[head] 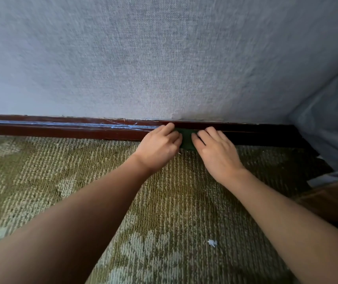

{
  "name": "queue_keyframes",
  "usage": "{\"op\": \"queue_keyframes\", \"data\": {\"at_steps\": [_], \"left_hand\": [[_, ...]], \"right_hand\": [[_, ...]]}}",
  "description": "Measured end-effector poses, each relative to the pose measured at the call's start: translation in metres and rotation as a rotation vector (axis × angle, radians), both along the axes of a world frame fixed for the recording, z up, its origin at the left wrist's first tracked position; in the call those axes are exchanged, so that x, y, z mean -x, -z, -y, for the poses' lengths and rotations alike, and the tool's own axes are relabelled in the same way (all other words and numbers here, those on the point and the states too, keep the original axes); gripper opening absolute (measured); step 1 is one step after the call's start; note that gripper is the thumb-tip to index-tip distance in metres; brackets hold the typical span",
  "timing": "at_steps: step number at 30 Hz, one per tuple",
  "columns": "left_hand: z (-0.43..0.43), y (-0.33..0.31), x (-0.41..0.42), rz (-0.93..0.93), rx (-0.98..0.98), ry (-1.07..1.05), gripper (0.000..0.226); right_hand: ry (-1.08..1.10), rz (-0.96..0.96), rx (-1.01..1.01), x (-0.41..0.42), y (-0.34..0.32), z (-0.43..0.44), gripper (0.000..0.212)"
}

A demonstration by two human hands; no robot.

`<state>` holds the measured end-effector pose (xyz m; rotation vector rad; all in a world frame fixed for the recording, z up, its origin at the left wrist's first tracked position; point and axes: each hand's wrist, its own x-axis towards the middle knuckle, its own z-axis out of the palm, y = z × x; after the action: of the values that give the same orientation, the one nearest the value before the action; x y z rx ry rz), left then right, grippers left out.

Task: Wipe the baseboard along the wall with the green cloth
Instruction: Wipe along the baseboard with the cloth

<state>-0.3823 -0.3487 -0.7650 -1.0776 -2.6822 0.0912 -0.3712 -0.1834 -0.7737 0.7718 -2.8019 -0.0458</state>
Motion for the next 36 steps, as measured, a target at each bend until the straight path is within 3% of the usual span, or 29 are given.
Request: {"op": "queue_keyframes", "data": {"at_steps": [8,14,18,22,24,28,32,36], "left_hand": [[-0.005,0.003,0.007,0.009,-0.038,-0.025,0.034],[-0.006,0.009,0.008,0.054,-0.078,-0.073,0.012],[-0.011,0.003,0.012,0.084,-0.087,-0.074,0.033],[-0.01,0.0,0.008,0.085,-0.03,-0.051,0.007],[-0.009,0.001,0.002,0.084,0.024,-0.014,0.012],[-0.007,0.005,-0.002,0.015,0.028,0.039,0.011],[-0.014,0.0,0.008,-0.045,-0.028,-0.003,0.035],[-0.019,0.007,0.01,-0.026,0.004,-0.01,0.031]], "right_hand": [[-0.003,-0.018,-0.008,0.013,-0.001,-0.003,0.037],[0.015,0.045,0.07,0.015,0.006,-0.003,0.034],[0.086,0.14,0.069,0.02,0.003,0.005,0.036],[0.081,0.134,0.063,0.016,0.0,0.007,0.032],[0.056,0.116,-0.016,0.006,0.002,0.004,0.028],[0.026,0.036,0.02,-0.005,0.005,-0.006,0.036],[0.008,-0.082,0.054,0.013,-0.002,-0.015,0.021],[0.001,-0.06,0.032,0.015,0.004,-0.017,0.033]]}}
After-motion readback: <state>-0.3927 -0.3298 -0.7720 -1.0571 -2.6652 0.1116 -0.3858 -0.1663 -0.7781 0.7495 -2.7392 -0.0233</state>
